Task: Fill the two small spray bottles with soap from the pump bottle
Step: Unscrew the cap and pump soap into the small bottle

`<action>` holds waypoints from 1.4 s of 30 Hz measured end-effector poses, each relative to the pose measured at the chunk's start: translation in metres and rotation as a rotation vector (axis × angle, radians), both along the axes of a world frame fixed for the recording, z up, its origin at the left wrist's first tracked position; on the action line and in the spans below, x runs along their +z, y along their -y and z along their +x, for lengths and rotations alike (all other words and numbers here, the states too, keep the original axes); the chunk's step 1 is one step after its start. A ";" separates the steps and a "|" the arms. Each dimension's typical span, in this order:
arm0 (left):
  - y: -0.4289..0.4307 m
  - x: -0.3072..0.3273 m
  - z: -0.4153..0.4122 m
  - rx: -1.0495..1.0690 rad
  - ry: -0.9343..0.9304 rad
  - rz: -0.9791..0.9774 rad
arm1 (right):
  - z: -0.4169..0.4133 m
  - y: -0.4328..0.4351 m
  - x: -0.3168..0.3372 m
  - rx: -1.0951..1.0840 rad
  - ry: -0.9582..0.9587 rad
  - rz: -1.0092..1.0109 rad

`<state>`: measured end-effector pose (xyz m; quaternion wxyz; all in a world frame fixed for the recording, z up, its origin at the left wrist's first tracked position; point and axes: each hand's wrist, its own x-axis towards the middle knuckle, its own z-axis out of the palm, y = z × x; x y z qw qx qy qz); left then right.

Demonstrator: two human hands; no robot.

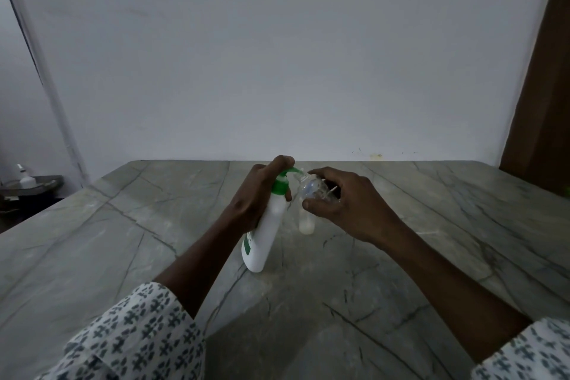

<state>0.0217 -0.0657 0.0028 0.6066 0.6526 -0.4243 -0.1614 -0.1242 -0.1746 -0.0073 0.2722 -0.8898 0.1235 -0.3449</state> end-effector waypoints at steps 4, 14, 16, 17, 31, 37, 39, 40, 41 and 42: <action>0.000 0.000 -0.003 0.011 0.023 -0.018 | 0.000 0.002 0.001 -0.003 0.005 0.014; 0.000 0.001 -0.007 -0.005 -0.065 -0.048 | 0.000 0.004 0.002 -0.007 0.023 0.018; 0.000 0.002 -0.005 -0.012 -0.082 -0.048 | 0.000 0.004 0.001 -0.002 0.018 0.016; 0.000 0.002 -0.004 -0.014 -0.075 -0.041 | 0.000 0.004 0.001 -0.001 0.013 0.011; -0.001 0.001 -0.007 -0.006 -0.015 -0.014 | -0.001 0.006 0.001 0.000 0.007 0.031; 0.000 0.002 -0.008 -0.010 -0.049 -0.028 | -0.001 0.006 0.001 0.020 0.009 0.072; 0.000 0.002 -0.007 -0.014 -0.064 -0.032 | -0.001 0.006 0.000 0.027 0.011 0.098; 0.000 0.001 -0.006 -0.014 -0.064 -0.031 | -0.001 0.006 0.000 0.033 0.011 0.117; 0.001 0.001 -0.005 -0.012 -0.058 -0.029 | -0.001 0.006 -0.001 0.041 0.010 0.138; 0.001 0.000 -0.004 -0.011 -0.050 -0.027 | -0.001 0.006 -0.001 0.047 0.007 0.152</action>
